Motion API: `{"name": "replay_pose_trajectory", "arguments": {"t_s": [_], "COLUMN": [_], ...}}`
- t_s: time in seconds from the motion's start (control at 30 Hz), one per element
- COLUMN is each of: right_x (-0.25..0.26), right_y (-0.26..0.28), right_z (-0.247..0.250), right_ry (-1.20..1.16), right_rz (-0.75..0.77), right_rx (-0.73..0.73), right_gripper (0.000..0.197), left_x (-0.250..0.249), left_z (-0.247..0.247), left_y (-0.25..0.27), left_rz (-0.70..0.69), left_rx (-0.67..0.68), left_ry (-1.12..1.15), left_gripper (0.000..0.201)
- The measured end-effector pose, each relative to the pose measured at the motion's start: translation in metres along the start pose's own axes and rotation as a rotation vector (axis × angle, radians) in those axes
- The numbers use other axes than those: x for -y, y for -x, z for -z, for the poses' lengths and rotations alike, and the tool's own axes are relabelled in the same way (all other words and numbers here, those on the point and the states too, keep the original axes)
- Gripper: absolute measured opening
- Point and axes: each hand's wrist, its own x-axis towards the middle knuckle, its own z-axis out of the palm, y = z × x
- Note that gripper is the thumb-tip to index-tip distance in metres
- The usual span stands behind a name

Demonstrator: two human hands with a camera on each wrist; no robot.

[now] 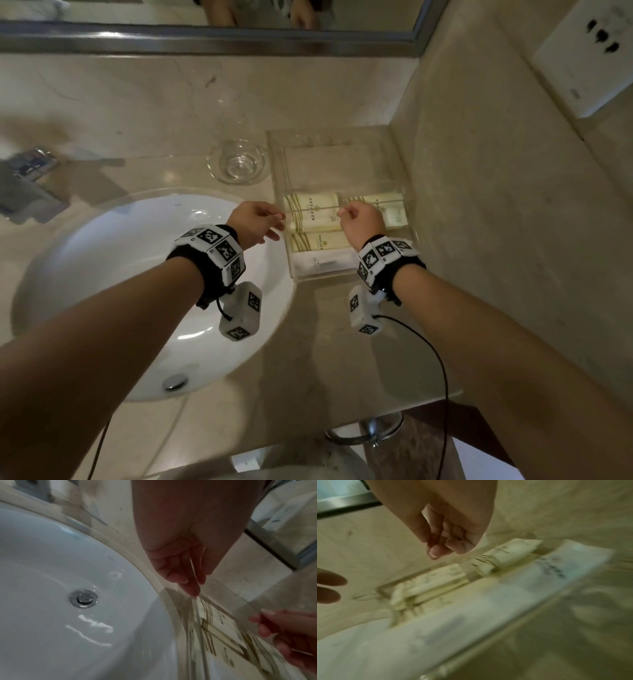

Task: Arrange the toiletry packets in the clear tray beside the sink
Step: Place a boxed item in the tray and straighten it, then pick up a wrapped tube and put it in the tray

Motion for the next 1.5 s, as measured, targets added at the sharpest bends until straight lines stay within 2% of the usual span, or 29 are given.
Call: {"name": "replay_pose_trajectory", "arguments": {"t_s": [0.17, 0.33, 0.47, 0.6, 0.73, 0.93, 1.0, 1.07, 1.17, 1.23, 1.33, 1.43, 1.5], "right_x": [0.053, 0.128, 0.180, 0.228, 0.265, 0.301, 0.311, 0.322, 0.334, 0.339, 0.343, 0.345, 0.344], "right_y": [0.000, 0.019, 0.048, 0.090, 0.132, 0.171, 0.174, 0.173, 0.161, 0.155, 0.148, 0.142, 0.140], "right_z": [-0.023, -0.084, -0.144, -0.206, -0.266, -0.342, -0.364, -0.386, -0.412, -0.431, -0.448, -0.456, -0.457], "right_ry": [-0.024, -0.043, -0.022, 0.013, 0.061, 0.207, 0.256, 0.323, 0.393, 0.432, 0.527, 0.704, 0.810], "right_rz": [0.112, 0.258, 0.370, 0.451, 0.530, 0.598, 0.596, 0.601, 0.597, 0.562, 0.641, 0.706, 0.735], "right_rx": [0.070, 0.187, 0.300, 0.433, 0.566, 0.574, 0.544, 0.502, 0.454, 0.398, 0.320, 0.366, 0.382], "right_gripper": [0.024, 0.022, 0.022, 0.020, 0.021, 0.020, 0.022, 0.026, 0.030, 0.032, 0.040, 0.050, 0.048], "left_x": [0.007, 0.036, 0.073, 0.120, 0.174, 0.244, 0.265, 0.285, 0.305, 0.318, 0.327, 0.332, 0.331], "left_z": [0.047, 0.120, 0.178, 0.238, 0.288, 0.341, 0.355, 0.369, 0.383, 0.391, 0.393, 0.390, 0.386], "left_y": [0.014, 0.045, 0.080, 0.122, 0.163, 0.215, 0.228, 0.239, 0.251, 0.257, 0.261, 0.258, 0.254], "left_rz": [0.002, 0.030, 0.071, 0.121, 0.222, 0.346, 0.381, 0.421, 0.485, 0.518, 0.494, 0.458, 0.411], "left_rx": [-0.094, -0.237, -0.358, -0.495, -0.602, -0.731, -0.730, -0.705, -0.521, -0.422, -0.390, -0.387, -0.352], "left_ry": [0.058, 0.106, 0.163, 0.219, 0.260, 0.251, 0.236, 0.213, 0.100, 0.084, 0.122, 0.024, -0.013], "left_gripper": [0.012, 0.013, 0.018, 0.014, 0.016, 0.018, 0.013, 0.021, 0.039, 0.040, 0.037, 0.039, 0.037]}}
